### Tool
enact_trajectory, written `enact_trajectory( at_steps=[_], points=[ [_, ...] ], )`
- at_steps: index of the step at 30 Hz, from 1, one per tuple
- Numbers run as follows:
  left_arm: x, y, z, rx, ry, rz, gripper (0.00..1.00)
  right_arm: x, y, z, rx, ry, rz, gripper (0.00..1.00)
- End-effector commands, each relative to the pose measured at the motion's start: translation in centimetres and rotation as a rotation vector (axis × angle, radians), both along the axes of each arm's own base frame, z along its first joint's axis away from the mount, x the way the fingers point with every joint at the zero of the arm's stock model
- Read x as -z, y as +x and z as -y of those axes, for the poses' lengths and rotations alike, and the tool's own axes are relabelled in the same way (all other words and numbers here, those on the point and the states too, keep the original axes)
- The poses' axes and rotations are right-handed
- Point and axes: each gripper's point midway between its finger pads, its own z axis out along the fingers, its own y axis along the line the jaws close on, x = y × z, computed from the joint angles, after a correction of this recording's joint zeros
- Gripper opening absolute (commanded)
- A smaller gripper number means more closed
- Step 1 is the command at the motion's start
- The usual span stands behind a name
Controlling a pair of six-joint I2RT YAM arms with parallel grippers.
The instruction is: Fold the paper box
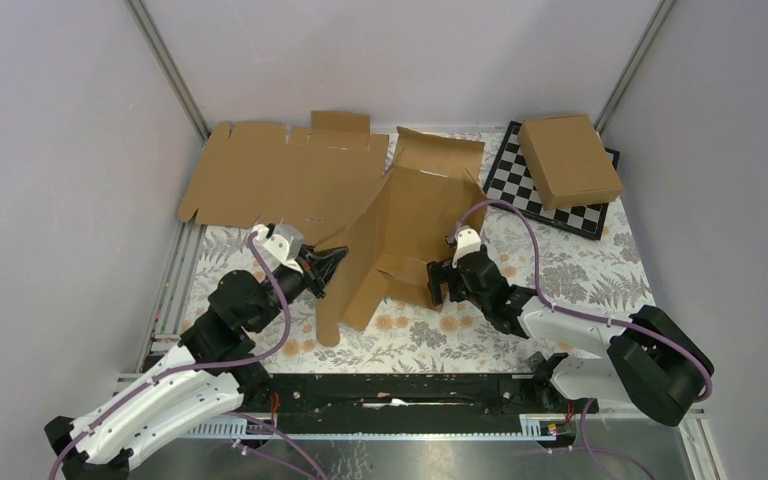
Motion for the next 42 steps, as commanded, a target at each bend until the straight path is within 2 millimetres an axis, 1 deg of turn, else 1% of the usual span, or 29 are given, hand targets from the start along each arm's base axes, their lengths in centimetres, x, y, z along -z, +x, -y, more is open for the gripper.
enact_trajectory(
  at_steps=[1,4,10,15,16,19,23,27,30,32,34,42],
  points=[
    [0.1,-0.7,-0.2,0.024,0.036,-0.015,0.0,-0.5,0.8,1.7,0.126,0.02,0.057,1.0],
    [0.2,-0.9,-0.2,0.033,0.055,-0.029,0.0,-1.2,1.4,2.6,0.19,0.021,0.095,1.0],
    [0.3,-1.4,-0.2,0.055,0.073,-0.04,0.0,-3.6,3.1,2.7,0.232,0.014,0.165,1.0],
    [0.2,-1.8,-0.2,0.07,0.073,-0.046,0.0,-4.7,3.8,2.7,0.245,0.035,0.184,0.99],
    [0.2,-1.8,-0.1,0.071,0.072,-0.048,0.0,-4.8,3.8,2.8,0.253,0.048,0.183,0.99],
    [0.2,-2.6,0.6,0.133,0.075,-0.048,0.0,-4.9,3.9,3.3,0.269,0.075,0.181,0.97],
    [0.3,-3.5,1.3,0.201,0.08,-0.058,0.0,-4.3,4.2,4.0,0.289,0.111,0.147,0.95],
    [0.3,-4.4,2.3,0.275,0.086,-0.075,0.0,-3.9,4.3,4.0,0.284,0.125,0.133,0.94],
    [0.6,-4.8,2.8,0.312,0.104,-0.092,0.0,-3.8,4.1,3.6,0.255,0.125,0.123,0.94],
    [1.0,-4.6,2.9,0.31,0.128,-0.102,0.0,-3.5,3.9,3.3,0.234,0.124,0.112,0.96],
    [1.2,-4.2,2.6,0.286,0.157,-0.108,0.0,-3.2,3.5,3.2,0.222,0.129,0.101,0.99],
    [1.2,-1.2,1.0,0.116,0.22,-0.06,0.0,-2.2,2.2,3.3,0.186,0.118,0.061,1.0]
  ],
)
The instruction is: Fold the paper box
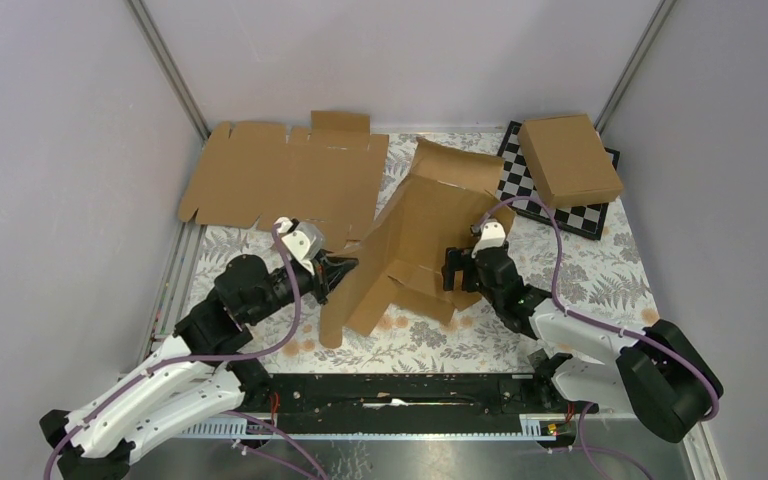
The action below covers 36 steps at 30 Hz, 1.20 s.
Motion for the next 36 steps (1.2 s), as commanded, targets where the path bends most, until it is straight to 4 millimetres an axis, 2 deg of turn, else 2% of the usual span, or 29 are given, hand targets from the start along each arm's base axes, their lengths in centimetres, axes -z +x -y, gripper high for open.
enact_trajectory(
  at_steps=[1,4,5,8,13,18,22,25,30,36],
  points=[
    [0.5,1.7,-1.0,-0.091,0.064,0.022,0.0,-0.8,-0.1,-0.4,-0.02,0.028,0.015,1.0],
    [0.3,2.9,-1.3,-0.156,0.029,0.058,0.0,-1.2,0.3,-0.7,-0.015,0.047,0.031,0.99],
    [-0.4,3.5,-1.3,-0.183,-0.012,0.088,0.0,-1.5,0.6,-1.1,-0.018,0.062,0.038,1.0],
    [-0.7,5.0,-1.5,-0.262,-0.098,0.111,0.0,-2.6,2.0,-2.1,-0.009,0.096,0.06,1.0],
    [0.7,6.5,-1.3,-0.322,-0.14,0.056,0.0,-4.2,4.5,-3.7,0.019,0.142,0.098,1.0],
    [0.7,7.3,-1.8,-0.375,-0.167,0.074,0.0,-5.0,5.9,-4.7,0.022,0.149,0.117,1.0],
    [0.3,7.5,-2.9,-0.413,-0.127,0.138,0.0,-4.5,5.5,-4.8,-0.015,0.117,0.094,1.0],
    [0.1,6.9,-2.7,-0.369,-0.111,0.18,0.0,-3.9,4.4,-4.2,-0.021,0.111,0.076,1.0],
    [0.3,6.1,-2.0,-0.315,-0.128,0.133,0.0,-1.4,2.3,-3.2,0.051,0.172,-0.035,1.0],
    [0.6,5.4,-1.9,-0.297,-0.142,0.091,0.0,-1.8,0.5,-4.7,0.06,0.299,-0.106,1.0]
  ],
)
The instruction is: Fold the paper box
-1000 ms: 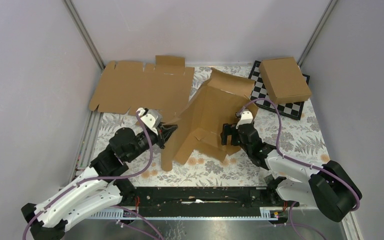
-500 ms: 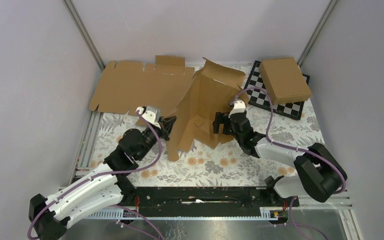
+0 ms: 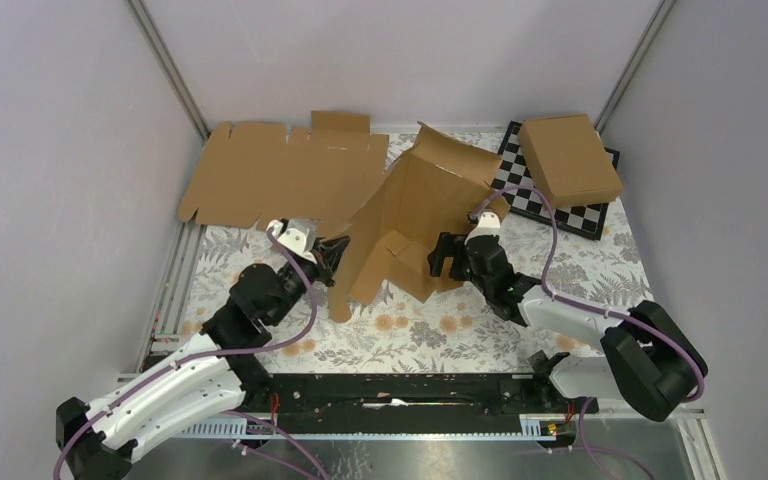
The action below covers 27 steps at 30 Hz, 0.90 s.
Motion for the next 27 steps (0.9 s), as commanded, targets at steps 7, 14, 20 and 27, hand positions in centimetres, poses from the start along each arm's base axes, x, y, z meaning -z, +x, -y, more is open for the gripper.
enact_trajectory(
  at_steps=[7,14,20,27],
  points=[
    [-0.5,-1.4,0.7,0.073,-0.078,-0.037,0.0,-2.0,-0.8,-2.4,0.094,0.242,-0.131,0.94],
    [-0.9,-2.4,0.5,0.096,-0.107,-0.07,0.0,-4.1,1.6,-0.5,0.175,0.132,-0.009,0.87],
    [-2.2,-2.9,-0.7,0.071,-0.128,-0.056,0.0,-4.2,3.3,1.6,0.209,-0.072,0.055,0.89],
    [-1.8,-3.6,-0.3,0.115,-0.197,-0.056,0.0,-4.2,4.3,0.5,0.135,-0.158,0.05,0.92]
  ],
)
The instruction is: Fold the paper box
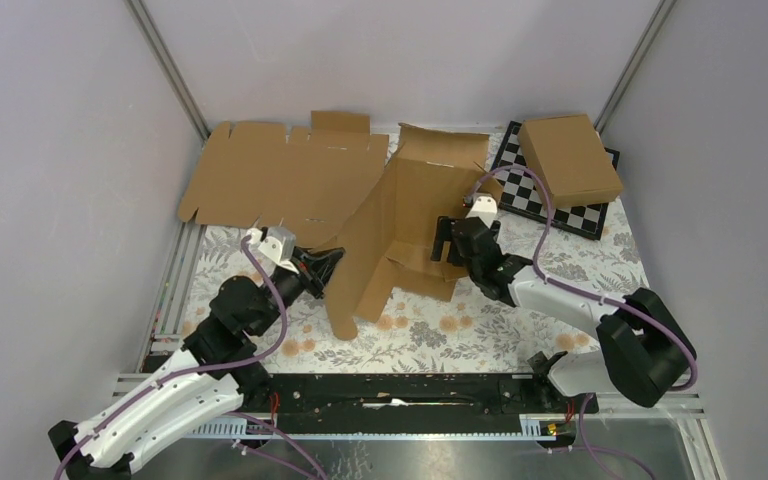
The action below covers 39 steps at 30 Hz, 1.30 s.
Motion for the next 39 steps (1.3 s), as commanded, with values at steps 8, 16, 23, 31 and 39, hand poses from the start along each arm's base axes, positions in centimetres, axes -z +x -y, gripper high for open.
enact_trajectory(
  at_steps=[8,16,23,31,39],
  points=[
    [0.2,-0.5,1.3,0.063,-0.087,-0.02,0.0,-3.0,2.9,-1.8,-0.066,-0.099,0.062,0.97],
    [0.6,-0.3,0.5,0.021,-0.065,-0.024,0.0,-1.5,0.9,1.0,-0.038,-0.171,0.039,1.0],
    [0.6,-0.2,0.0,0.004,-0.047,-0.02,0.0,-0.9,-1.2,2.6,-0.005,-0.123,0.04,1.0],
    [0.5,-0.1,0.2,0.008,-0.039,-0.022,0.0,-1.3,-2.7,3.7,0.003,-0.115,0.027,1.0],
    [0.5,-0.1,0.2,0.01,-0.034,-0.02,0.0,-0.3,-4.0,4.3,-0.011,-0.124,-0.008,1.0]
  ],
)
